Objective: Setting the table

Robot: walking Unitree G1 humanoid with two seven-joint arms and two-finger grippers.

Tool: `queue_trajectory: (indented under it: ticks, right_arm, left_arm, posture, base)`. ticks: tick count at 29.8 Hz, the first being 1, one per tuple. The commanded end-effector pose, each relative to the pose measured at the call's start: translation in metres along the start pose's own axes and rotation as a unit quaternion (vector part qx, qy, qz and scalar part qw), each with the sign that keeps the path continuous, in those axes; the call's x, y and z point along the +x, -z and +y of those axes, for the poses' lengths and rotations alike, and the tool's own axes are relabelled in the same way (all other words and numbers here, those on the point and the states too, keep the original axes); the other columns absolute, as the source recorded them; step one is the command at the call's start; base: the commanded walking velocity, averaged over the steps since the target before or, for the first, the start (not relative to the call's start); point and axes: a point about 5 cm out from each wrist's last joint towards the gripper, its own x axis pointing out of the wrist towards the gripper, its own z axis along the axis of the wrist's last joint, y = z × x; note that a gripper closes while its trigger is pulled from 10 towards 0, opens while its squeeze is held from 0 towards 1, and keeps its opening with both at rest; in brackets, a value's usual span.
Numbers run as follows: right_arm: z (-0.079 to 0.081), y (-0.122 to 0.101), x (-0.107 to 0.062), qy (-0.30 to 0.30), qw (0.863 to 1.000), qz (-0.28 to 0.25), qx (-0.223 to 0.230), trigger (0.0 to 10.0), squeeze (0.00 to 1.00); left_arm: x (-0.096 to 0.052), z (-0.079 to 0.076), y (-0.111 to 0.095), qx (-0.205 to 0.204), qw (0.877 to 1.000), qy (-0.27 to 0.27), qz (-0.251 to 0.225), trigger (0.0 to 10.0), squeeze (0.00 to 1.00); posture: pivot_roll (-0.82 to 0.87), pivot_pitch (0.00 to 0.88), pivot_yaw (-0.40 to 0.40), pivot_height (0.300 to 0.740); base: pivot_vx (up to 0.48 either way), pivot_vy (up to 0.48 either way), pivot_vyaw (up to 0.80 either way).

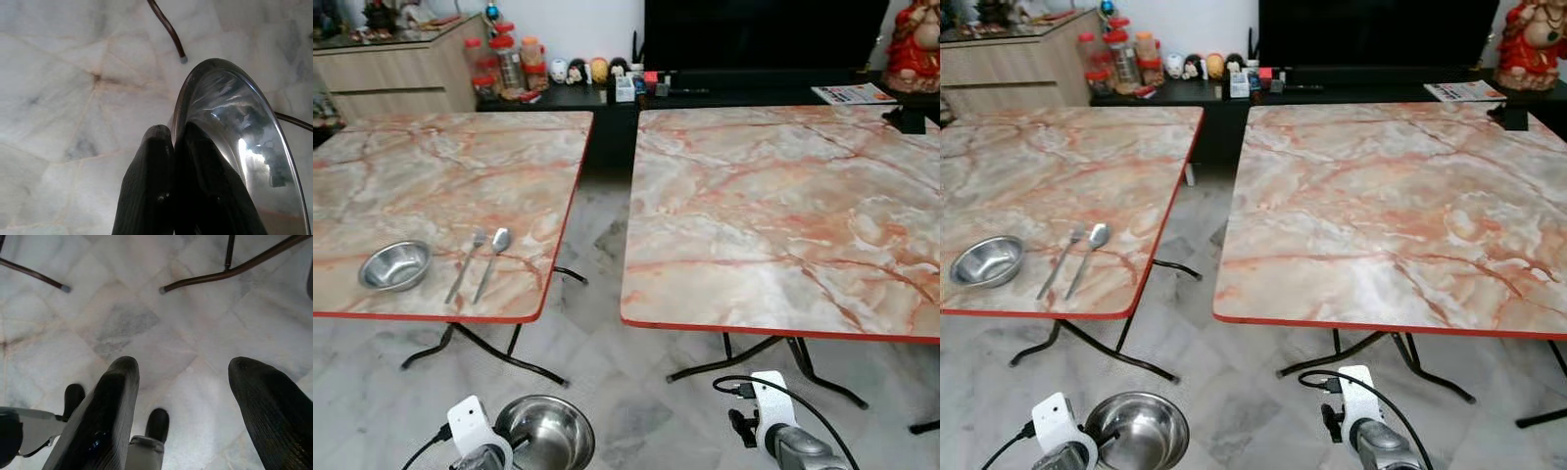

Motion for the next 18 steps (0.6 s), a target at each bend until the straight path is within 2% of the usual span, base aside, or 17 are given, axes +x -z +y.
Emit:
queue_trajectory:
  ticks: [1, 18]
  right_arm:
    - [-0.0007, -0.0022, 0.0001, 0.001, 1.0, -0.001, -0.003, 10.0, 0.0]
    - [-0.0014, -0.0021, 0.0, 0.007, 1.0, -0.002, 0.004, 10.0, 0.0]
  left_arm:
    - [0.0004, 0.0001, -0.0012, 0.006, 1.0, 0.0, 0.002, 10.0, 0.0]
    - [0.0002, 0.0002, -0.0012, 0.009, 1.0, 0.003, 0.0, 10.0, 0.0]
  posture:
    - [-0.04, 0.0, 0.041, 0.74]
    - [-0.04, 0.0, 0.041, 0.74]
  base:
    - [0.0, -0.307, 0.0]
    - [0.0, -0.325, 0.0]
